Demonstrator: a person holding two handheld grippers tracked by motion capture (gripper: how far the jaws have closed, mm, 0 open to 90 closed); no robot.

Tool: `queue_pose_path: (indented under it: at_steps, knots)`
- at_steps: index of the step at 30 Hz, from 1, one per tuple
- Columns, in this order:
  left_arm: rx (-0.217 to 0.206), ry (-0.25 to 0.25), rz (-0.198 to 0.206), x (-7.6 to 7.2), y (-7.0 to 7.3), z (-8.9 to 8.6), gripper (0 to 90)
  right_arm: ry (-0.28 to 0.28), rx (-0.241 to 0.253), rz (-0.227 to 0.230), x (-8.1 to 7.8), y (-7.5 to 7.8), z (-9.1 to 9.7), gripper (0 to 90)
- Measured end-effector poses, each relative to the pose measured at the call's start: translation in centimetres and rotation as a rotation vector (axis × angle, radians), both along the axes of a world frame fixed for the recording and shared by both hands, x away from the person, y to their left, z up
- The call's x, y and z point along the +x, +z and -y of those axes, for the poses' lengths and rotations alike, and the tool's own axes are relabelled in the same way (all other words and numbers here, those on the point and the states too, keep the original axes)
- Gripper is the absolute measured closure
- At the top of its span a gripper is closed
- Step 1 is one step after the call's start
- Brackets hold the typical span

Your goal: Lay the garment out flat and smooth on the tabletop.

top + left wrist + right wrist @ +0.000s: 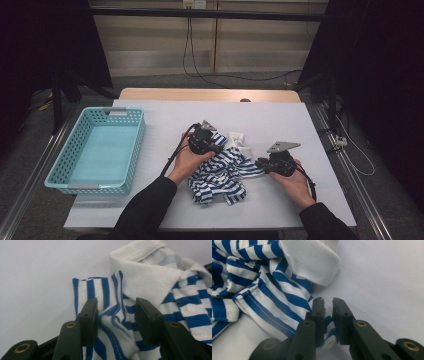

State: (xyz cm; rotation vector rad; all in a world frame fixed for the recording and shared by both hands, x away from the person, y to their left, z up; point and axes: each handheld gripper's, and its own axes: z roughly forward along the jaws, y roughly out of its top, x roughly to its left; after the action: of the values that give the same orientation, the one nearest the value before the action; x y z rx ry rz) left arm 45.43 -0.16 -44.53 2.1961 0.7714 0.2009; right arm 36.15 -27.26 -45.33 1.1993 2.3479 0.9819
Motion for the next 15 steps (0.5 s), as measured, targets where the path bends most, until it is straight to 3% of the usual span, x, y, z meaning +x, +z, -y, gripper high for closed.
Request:
queue_pose_path:
  at_steps: [2,4,5,6,7,11,15]
  knots:
    - [0.028,0.013,-0.006,0.1,-0.2,0.1,56.8,0.010,0.014,-0.008,0.0,0.0,0.1,87.0]
    - [0.042,0.017,-0.009,0.3,-0.3,0.0,71.2,0.014,0.005,-0.002,-0.1,0.0,0.0,88.6]
    - [0.040,0.032,-0.004,0.4,-0.2,-0.2,80.0,0.016,-0.007,0.008,-0.1,0.1,-0.1,88.8]
    - [0.023,0.048,-0.016,0.6,-0.1,-0.6,83.3,0.016,-0.009,0.015,-0.1,0.2,0.0,88.9]
    - [0.034,0.060,-0.007,0.7,0.1,-0.8,84.7,0.010,-0.009,0.026,-0.1,0.4,0.1,88.9]
    - [-0.012,0.123,0.011,1.1,1.2,-2.0,85.6,-0.020,-0.003,0.050,0.1,0.8,1.0,89.0]
    - [-0.033,0.162,0.028,1.1,2.0,-3.3,85.6,-0.044,-0.006,0.077,0.2,1.4,1.7,89.1]
